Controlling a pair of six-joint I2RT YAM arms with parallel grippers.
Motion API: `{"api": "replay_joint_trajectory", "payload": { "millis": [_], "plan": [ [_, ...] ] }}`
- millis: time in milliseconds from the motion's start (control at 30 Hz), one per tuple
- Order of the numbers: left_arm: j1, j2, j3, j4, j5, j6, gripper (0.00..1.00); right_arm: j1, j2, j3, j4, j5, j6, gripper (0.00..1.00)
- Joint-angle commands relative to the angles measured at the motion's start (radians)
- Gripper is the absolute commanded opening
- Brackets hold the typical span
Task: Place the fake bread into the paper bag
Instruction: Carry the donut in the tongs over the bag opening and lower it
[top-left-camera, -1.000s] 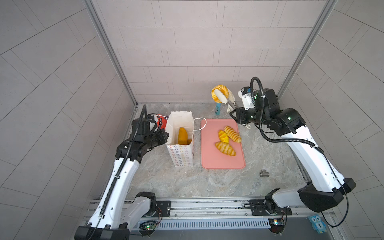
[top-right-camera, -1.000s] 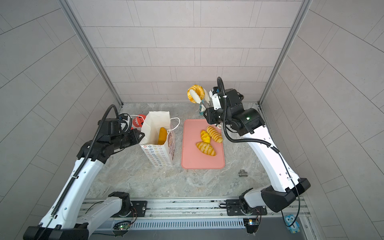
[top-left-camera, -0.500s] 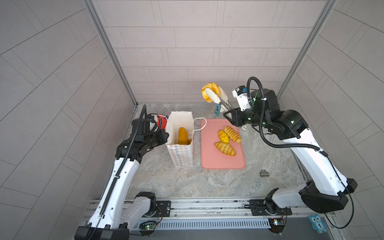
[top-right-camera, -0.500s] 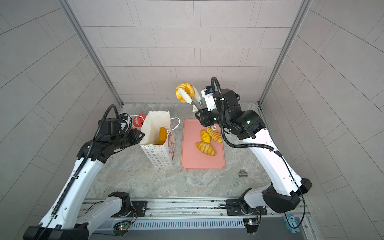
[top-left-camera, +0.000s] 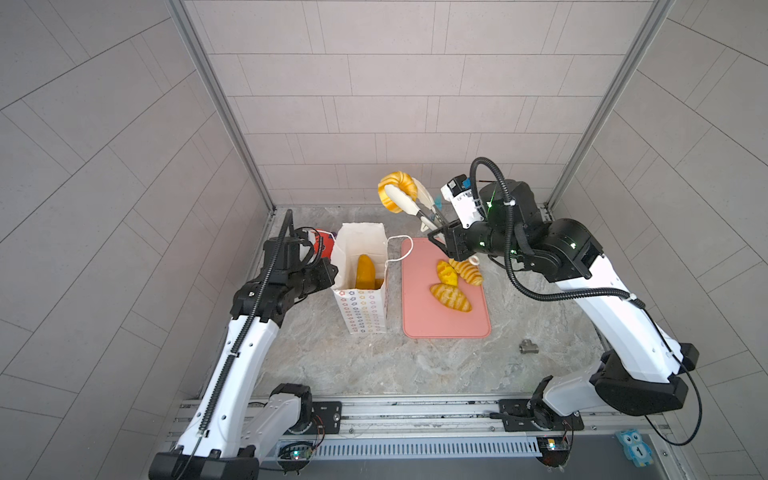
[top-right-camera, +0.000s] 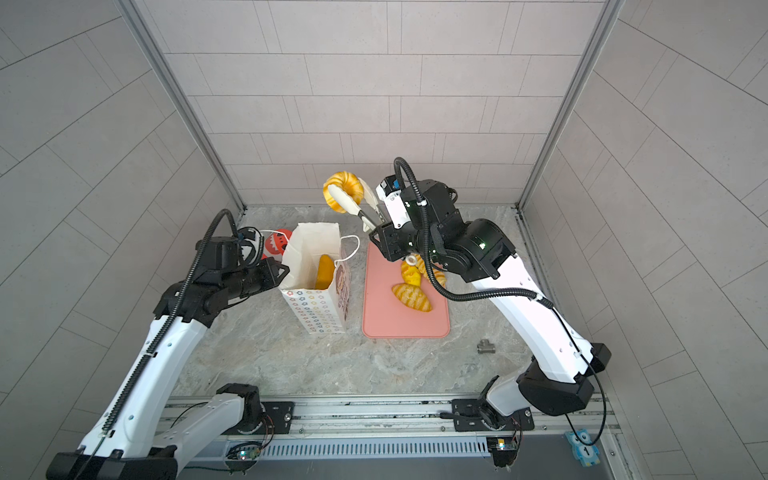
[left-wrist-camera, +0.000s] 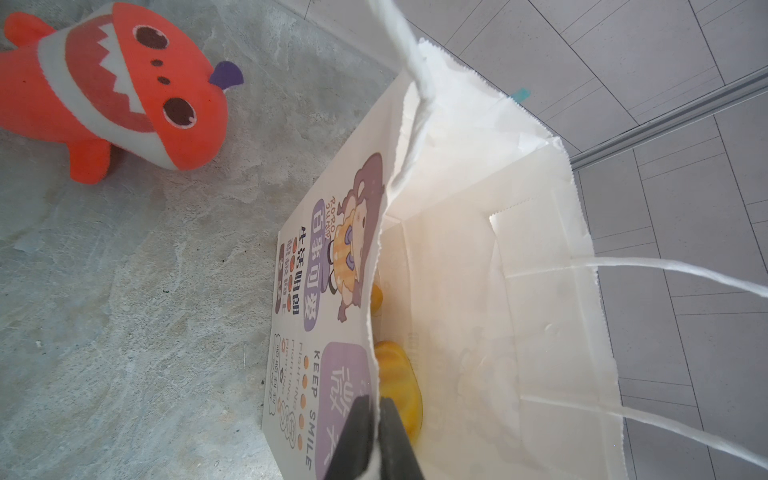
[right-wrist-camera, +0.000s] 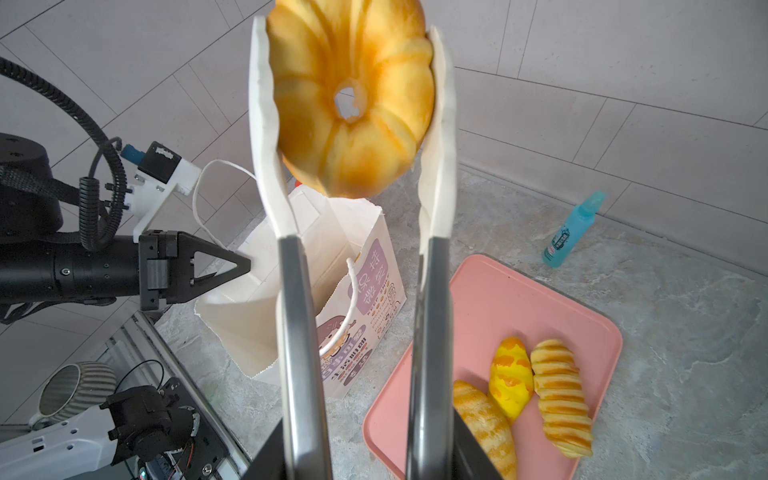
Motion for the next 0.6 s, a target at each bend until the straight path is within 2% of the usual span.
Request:
{"api": "replay_joint_trajectory", "payload": {
  "millis": [0,567],
  "plan": [
    [0.004,-0.013,0.019,-0.006,0.000,0.004,0.11,0.023,0.010,0.043,0.011,0.028,-0.017,0.45],
    [0.005,-0.017,0.014,-0.007,-0.002,0.005,0.11,0.124,0.096,0.102,-0.035,0.072,-0.042,0.45]
  ]
}}
